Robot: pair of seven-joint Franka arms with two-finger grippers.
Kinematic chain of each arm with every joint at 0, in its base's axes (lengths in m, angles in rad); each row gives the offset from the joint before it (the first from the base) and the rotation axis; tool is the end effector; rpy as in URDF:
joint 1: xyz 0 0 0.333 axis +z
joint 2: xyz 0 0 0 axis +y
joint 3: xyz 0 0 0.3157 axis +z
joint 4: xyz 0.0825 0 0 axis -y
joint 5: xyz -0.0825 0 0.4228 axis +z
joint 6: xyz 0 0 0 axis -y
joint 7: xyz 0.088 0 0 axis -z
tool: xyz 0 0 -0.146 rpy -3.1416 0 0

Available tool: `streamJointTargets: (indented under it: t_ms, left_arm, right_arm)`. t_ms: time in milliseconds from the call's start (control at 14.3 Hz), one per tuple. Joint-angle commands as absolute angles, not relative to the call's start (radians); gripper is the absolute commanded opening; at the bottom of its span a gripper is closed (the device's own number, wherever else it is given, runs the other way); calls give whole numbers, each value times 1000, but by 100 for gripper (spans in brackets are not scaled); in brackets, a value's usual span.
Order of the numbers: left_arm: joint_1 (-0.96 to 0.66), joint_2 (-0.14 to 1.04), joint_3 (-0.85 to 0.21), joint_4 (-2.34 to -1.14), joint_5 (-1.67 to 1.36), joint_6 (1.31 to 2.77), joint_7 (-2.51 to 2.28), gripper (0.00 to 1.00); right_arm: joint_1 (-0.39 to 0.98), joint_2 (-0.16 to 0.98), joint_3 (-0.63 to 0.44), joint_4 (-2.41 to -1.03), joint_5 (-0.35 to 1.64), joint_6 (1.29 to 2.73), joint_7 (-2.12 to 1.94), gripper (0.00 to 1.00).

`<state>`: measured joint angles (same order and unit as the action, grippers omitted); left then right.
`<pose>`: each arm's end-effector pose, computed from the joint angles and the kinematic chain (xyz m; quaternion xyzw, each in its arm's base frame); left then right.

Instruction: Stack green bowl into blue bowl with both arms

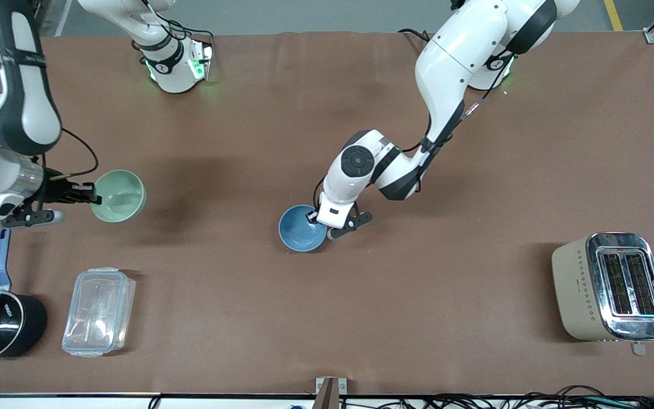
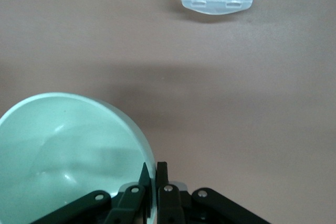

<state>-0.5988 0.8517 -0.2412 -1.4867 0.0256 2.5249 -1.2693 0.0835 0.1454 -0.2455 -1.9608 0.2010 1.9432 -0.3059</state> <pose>0.5334 -0.5566 0.1320 0.9597 0.2495 -0.0159 0.1286 0.5930 -0.0743 0.3340 -0.9939 -0.0276 0.0592 0.0888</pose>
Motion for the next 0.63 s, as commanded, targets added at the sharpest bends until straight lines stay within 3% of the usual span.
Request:
streamJointTargets:
  t_ms: [0, 70, 210, 560]
  left_arm:
    - [-607, 859, -230, -1460, 44, 2519, -1295, 66]
    - [-609, 854, -224, -1457, 49, 2519, -1292, 98]
    - [-604, 818, -189, -1456, 78, 2499, -1290, 100]
    - [-479, 640, -144, -1399, 215, 2171, -1156, 100]
  right_arm:
    - [97, 158, -165, -1892, 212, 1862, -145, 0]
    - [97, 158, -129, -1885, 212, 1843, -79, 0]
    - [98, 158, -42, -1887, 212, 1848, 18, 0]
    - [152, 184, 127, -1890, 201, 1962, 278, 0]
